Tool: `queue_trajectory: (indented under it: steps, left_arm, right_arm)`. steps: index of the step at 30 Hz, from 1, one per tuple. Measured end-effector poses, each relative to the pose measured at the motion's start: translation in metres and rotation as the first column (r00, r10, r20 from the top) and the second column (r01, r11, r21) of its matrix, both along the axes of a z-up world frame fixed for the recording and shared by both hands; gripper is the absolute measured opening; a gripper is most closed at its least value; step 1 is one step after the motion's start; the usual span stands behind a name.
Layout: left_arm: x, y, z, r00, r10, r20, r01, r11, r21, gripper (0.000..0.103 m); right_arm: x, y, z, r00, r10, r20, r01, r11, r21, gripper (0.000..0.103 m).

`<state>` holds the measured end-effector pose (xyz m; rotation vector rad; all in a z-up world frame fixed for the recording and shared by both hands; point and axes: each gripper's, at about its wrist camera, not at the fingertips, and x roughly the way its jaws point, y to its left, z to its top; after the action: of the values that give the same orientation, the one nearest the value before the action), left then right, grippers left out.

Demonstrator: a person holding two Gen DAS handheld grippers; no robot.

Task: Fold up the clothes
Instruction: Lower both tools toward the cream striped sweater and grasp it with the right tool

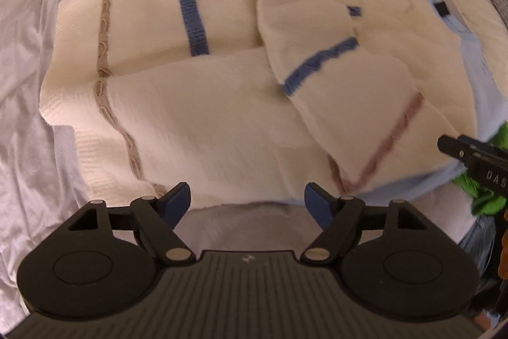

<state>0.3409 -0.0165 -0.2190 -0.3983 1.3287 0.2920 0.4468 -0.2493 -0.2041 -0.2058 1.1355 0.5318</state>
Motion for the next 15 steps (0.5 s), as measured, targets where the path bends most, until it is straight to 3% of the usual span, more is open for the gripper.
queue_trajectory:
  steps: [7, 10, 13, 14, 15]
  left_arm:
    - [0.01, 0.016, -0.008, 0.999, 0.044, -0.023, -0.044, 0.999, 0.006, 0.078]
    - [0.011, 0.021, -0.01, 0.998, 0.06, -0.033, -0.059, 0.998, 0.012, 0.079]
    - [0.013, 0.023, -0.011, 0.998, 0.057, -0.042, -0.056, 0.998, 0.017, 0.08]
    - [0.014, 0.023, -0.011, 0.998, 0.051, -0.045, -0.051, 0.999, 0.02, 0.08]
    - [0.015, 0.023, -0.011, 0.998, 0.047, -0.046, -0.046, 0.999, 0.023, 0.08]
  right_arm:
    - [0.044, 0.03, -0.016, 0.991, 0.127, 0.041, -0.129, 0.99, 0.056, 0.048]
    - [0.061, 0.043, -0.03, 0.977, 0.211, 0.027, -0.213, 0.973, 0.091, 0.059]
    - [0.068, 0.049, -0.042, 0.96, 0.281, -0.018, -0.277, 0.952, 0.129, 0.061]
    - [0.07, 0.051, -0.045, 0.952, 0.304, -0.032, -0.297, 0.944, 0.142, 0.058]
    - [0.072, 0.053, -0.049, 0.944, 0.327, -0.046, -0.317, 0.936, 0.155, 0.034]
